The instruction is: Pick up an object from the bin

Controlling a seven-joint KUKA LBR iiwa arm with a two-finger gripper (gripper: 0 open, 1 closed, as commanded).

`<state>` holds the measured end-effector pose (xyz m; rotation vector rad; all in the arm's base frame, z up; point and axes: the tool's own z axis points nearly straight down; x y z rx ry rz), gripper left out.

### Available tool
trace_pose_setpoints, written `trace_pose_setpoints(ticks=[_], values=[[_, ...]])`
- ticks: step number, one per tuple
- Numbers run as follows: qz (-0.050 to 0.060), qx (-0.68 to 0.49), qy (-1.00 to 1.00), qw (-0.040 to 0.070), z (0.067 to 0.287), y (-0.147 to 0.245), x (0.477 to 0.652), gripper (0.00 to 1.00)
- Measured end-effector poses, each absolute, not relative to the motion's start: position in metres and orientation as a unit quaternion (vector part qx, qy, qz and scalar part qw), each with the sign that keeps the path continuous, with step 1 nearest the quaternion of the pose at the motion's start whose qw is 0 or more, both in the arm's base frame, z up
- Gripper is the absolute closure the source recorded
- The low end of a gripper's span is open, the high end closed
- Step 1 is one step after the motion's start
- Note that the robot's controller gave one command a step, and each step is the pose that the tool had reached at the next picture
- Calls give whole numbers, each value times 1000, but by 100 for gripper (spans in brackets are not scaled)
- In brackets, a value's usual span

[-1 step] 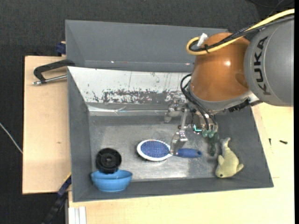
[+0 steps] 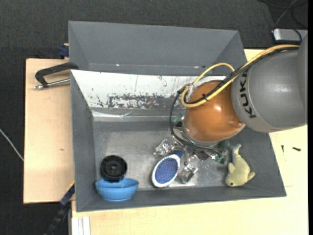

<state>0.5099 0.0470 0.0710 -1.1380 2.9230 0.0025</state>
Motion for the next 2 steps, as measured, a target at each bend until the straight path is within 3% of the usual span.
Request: trace_pose_setpoints(ticks=[1,2], values=[[0,-362,932,4,73,47,511,100],[-1,-368,930,6,208,42,501,100]])
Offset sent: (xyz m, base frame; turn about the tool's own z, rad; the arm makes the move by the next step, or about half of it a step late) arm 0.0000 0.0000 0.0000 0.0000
